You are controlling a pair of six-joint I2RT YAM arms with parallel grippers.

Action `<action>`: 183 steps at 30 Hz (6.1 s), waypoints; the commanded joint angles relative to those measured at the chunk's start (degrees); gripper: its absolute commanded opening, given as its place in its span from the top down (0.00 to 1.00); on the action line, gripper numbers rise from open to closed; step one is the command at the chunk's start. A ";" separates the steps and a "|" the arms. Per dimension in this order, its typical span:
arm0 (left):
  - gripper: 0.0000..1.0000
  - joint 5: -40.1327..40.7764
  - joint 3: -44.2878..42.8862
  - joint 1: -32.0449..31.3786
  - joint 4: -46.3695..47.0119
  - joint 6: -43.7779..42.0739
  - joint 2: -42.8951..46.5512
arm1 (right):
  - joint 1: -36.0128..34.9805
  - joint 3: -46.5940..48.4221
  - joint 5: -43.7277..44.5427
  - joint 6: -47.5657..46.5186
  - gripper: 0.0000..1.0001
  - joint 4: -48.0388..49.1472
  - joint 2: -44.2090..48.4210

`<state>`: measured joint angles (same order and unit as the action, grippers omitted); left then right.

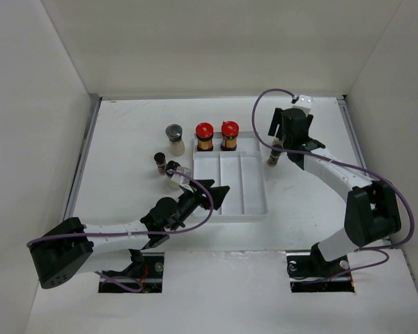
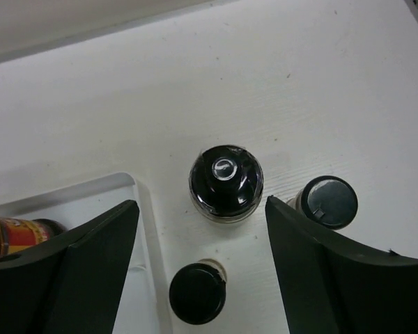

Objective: Organize the condiment bottles

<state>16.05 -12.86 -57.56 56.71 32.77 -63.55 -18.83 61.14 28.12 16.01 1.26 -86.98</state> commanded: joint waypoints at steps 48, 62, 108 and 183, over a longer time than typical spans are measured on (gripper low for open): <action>0.29 -0.15 -0.76 0.13 3.59 0.10 -1.05 | -8.89 10.66 -3.69 -0.02 0.49 8.15 -6.35; 0.29 -0.06 -0.58 0.13 3.59 0.10 -0.87 | -10.66 11.54 -2.02 0.78 0.48 8.32 -15.67; 0.29 -0.41 -0.94 0.04 3.85 0.45 -1.84 | -4.68 -7.09 2.82 2.53 0.52 4.28 -3.38; 0.29 -0.59 -0.94 -0.40 4.64 0.45 -2.55 | 13.16 -2.70 -2.28 1.75 0.30 7.18 -5.39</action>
<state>15.99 -12.88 -57.80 57.67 32.84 -66.57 -6.31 54.83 26.89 18.83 4.78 -91.35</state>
